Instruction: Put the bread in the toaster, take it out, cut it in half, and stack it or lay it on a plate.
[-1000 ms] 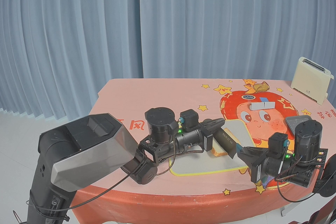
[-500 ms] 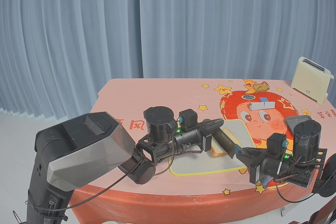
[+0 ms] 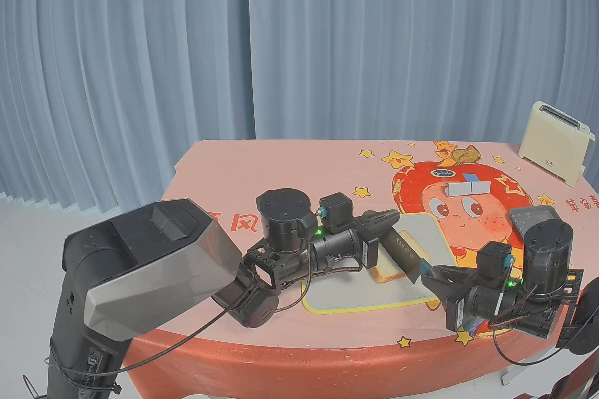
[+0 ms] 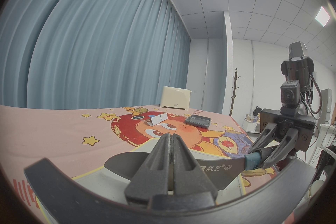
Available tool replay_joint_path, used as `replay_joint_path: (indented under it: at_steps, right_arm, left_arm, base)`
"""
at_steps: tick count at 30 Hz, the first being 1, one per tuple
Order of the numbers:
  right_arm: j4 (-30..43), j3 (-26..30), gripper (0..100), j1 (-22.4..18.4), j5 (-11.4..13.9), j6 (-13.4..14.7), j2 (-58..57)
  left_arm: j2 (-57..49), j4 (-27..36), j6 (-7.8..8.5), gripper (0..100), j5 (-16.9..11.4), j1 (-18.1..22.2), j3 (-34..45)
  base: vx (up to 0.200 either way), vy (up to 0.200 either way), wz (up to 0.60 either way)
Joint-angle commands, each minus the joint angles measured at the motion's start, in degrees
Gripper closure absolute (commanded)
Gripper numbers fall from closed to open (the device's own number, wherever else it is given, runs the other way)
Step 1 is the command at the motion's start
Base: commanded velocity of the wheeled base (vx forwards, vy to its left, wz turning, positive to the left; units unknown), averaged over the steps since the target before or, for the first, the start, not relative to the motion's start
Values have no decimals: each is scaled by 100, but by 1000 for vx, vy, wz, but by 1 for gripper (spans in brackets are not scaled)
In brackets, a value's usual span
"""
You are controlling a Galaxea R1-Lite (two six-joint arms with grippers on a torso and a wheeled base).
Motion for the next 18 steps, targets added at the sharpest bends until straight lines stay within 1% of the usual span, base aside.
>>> replay_joint_path:
  at_steps: [1,7,18]
  right_arm:
    - [34,-10,100,18,12,-1,8]
    - [25,-204,100,18,3,-1,-36]
    - [17,-256,100,-8,12,8,-19]
  left_arm:
    - [-139,-4,3,100,-4,-12,-6]
    - [-183,14,-6,100,-4,32,-23]
    - [-42,5,-6,100,-4,102,30]
  base:
    - [0,0,0]
    - [0,0,0]
    - [0,0,0]
